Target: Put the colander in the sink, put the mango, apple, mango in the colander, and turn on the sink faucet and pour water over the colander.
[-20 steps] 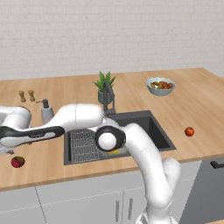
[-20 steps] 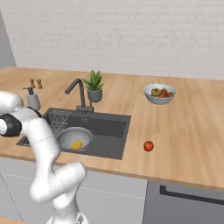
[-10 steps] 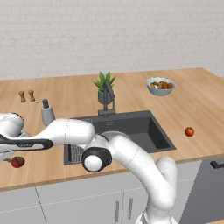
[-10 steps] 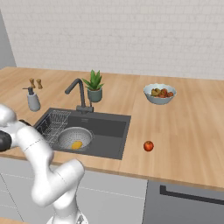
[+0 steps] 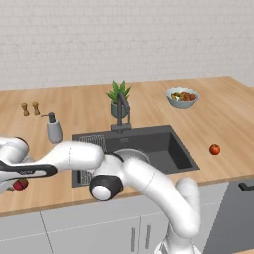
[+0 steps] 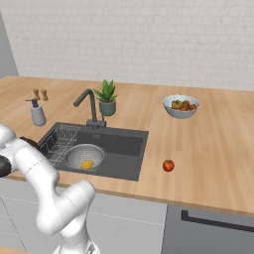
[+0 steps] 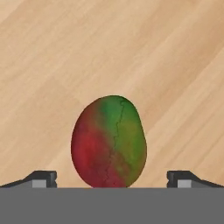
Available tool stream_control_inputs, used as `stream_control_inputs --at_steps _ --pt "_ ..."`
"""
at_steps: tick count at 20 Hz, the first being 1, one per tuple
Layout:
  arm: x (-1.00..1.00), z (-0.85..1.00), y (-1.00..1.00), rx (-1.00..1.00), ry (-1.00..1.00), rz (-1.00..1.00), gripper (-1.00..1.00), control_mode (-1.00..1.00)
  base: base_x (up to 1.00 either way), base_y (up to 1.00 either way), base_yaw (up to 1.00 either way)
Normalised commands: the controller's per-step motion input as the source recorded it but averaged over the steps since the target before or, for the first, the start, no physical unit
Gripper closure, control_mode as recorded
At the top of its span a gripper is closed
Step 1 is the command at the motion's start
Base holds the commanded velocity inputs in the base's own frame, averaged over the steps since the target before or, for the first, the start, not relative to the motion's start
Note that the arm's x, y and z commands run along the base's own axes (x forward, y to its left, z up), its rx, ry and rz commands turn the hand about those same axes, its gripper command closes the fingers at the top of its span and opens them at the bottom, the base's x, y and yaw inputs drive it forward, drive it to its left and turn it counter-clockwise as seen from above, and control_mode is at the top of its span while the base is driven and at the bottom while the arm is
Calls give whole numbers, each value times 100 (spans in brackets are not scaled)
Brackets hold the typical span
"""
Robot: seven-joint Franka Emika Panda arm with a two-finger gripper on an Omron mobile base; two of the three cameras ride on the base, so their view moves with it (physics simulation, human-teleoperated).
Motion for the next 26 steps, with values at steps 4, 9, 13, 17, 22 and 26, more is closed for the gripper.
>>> stream_control_inputs --at_steps 4,9,13,17,22,26 --pt "19 -36 0 12 1 24 -100 -100 0 0 0" --pt "2 -39 0 8 0 21 -100 -100 0 0 0" --pt "-6 -37 -17 0 4 10 -100 -100 0 0 0" --pt "0 -32 -19 2 9 5 -100 -100 0 0 0" --pt "0 -28 -6 7 15 3 100 -100 0 0 0" --pt "0 -15 -11 9 10 3 100 -100 0 0 0"
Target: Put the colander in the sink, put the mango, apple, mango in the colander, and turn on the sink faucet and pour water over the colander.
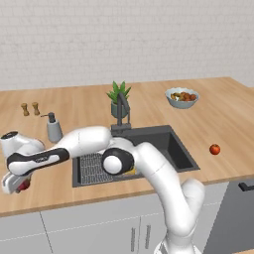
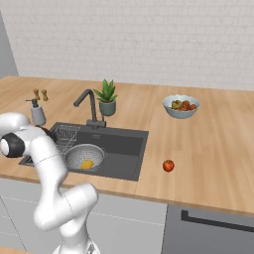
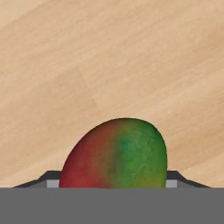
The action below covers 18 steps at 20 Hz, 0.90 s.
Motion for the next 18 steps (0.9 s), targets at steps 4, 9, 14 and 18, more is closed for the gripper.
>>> stream_control_inputs --at_steps 4,9,14,18 --pt "-24 4 -32 8 1 1 100 -100 0 0 0" --pt "-45 38 -92 0 -2 -9 100 -100 0 0 0" --pt "-23 48 -100 0 -1 -21 100 -100 0 0 0" --pt "0 20 -100 0 0 -27 100 -100 0 0 0"
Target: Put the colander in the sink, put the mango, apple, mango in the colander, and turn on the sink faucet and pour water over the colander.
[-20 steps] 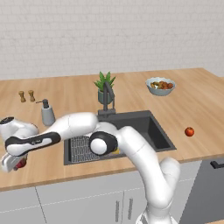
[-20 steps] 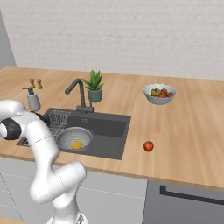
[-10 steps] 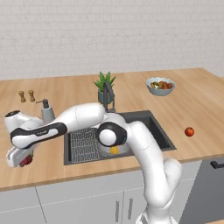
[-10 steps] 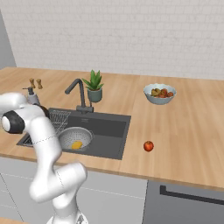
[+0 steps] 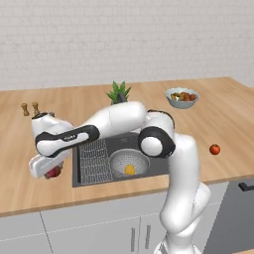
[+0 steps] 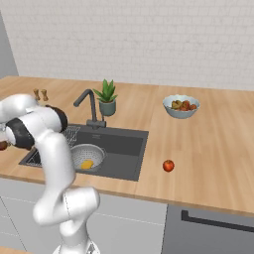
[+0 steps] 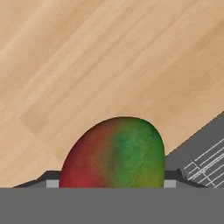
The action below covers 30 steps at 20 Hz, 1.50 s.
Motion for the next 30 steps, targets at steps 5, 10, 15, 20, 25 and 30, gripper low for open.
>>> stream_control_inputs --at_steps 5,10,15,20,25,30 --pt "2 1 -100 0 0 -23 100 -100 0 0 0" --pt "14 0 -100 0 0 -18 100 -100 0 0 0" --pt "11 0 -100 0 0 -17 100 -100 0 0 0" --pt "14 0 -100 0 0 -17 100 -100 0 0 0" --pt "30 -4 -93 0 0 -15 100 -100 0 0 0" --pt "26 -25 -55 0 0 -12 100 -100 0 0 0"
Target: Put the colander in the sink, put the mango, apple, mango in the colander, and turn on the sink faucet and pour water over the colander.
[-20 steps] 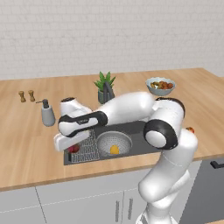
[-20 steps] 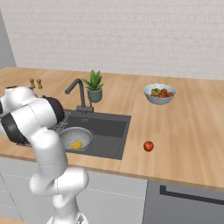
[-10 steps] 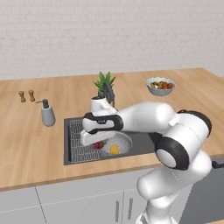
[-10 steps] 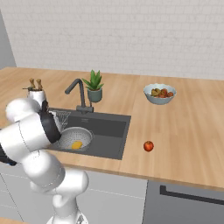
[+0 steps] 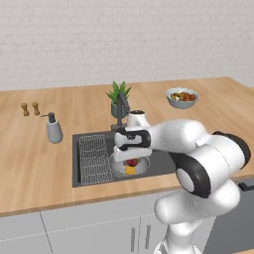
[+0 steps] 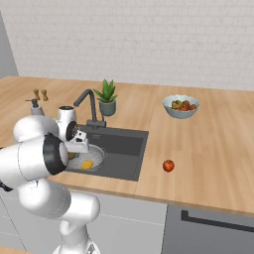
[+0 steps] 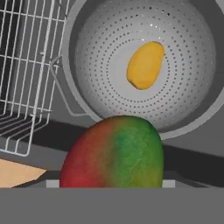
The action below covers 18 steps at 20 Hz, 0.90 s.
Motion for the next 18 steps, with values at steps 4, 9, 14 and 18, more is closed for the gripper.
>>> stream_control_inputs --at_steps 4,9,14,18 --pt "29 -44 -24 0 0 -8 100 -100 0 0 0" --pt "40 -44 -1 0 0 -2 100 -100 0 0 0" --pt "41 -35 0 0 0 0 100 -100 0 0 0" --pt "31 -37 0 0 0 0 100 -100 0 0 0"
